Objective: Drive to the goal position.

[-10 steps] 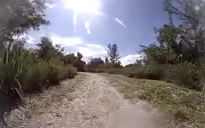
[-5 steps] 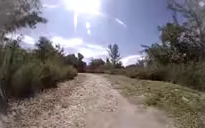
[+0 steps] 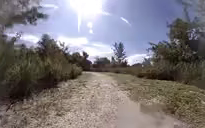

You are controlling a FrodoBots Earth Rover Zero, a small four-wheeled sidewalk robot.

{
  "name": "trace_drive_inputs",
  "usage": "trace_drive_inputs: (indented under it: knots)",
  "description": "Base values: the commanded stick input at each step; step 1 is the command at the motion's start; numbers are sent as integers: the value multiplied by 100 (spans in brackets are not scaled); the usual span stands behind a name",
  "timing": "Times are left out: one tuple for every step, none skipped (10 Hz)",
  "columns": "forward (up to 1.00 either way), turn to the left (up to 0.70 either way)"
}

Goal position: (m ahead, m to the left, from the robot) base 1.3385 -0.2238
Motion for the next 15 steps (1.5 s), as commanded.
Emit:
trace_drive_inputs:
  knots:
    - [70, 27]
    - [70, 26]
    - [70, 13]
    - [70, 0]
    - [70, 0]
    - [70, 0]
    - [70, 0]
    - [70, 0]
    - [70, 0]
    - [70, -16]
    - [70, -27]
    - [70, -14]
    - [70, 0]
    - [70, 0]
    - [70, 0]
